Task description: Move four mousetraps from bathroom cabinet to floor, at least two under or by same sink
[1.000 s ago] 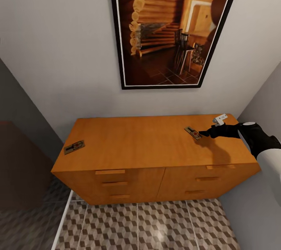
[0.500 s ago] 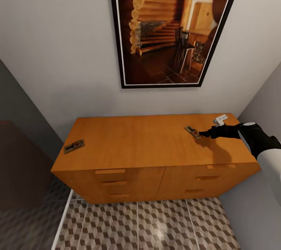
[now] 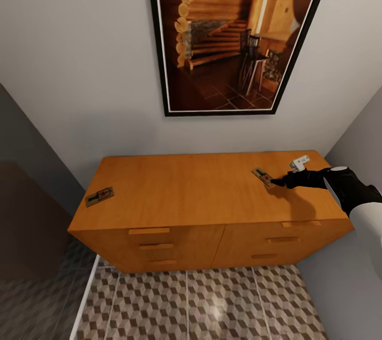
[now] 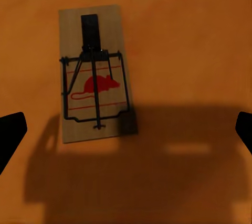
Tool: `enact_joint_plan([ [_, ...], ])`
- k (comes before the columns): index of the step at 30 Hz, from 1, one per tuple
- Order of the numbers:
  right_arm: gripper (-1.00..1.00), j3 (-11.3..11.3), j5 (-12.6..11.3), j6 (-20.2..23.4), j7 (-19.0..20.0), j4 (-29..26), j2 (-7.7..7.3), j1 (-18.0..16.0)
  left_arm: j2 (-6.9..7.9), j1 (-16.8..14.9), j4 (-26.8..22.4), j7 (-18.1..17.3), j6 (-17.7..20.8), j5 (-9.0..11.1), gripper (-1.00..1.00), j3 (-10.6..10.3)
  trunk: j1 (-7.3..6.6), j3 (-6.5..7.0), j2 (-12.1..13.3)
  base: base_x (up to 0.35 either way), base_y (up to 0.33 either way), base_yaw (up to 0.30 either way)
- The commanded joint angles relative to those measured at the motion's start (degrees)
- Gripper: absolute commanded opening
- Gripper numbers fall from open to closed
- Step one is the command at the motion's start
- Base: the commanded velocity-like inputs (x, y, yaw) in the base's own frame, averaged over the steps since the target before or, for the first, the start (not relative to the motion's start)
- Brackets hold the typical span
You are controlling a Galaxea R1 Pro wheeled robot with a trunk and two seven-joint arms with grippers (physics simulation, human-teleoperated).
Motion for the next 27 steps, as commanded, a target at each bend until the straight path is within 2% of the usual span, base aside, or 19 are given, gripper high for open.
enact_joint_plan([
  [1,1.00,0.2,0.2,0.2,0.2,-0.1,-0.05,0.0,-0.01,-0.1,0.2,-0.1,-0.3,0.5,1.00,-0.5,0.03,-0.19,-0.1,0.000,0.000,0.000],
  [10,1.00,0.1,0.2,0.2,0.2,-0.1,-0.05,0.0,-0.01,-0.1,0.2,-0.1,-0.3,0.5,1.00,-0.5,0.03,-0.90,-0.1,0.000,0.000,0.000],
  [27,1.00,0.2,0.2,0.1,0.2,0.6,-0.03,0.0,-0.01,-0.1,0.2,-0.1,-0.3,0.5,1.00,-0.5,0.03,-1.01,-0.1,0.004,0.006,0.000],
])
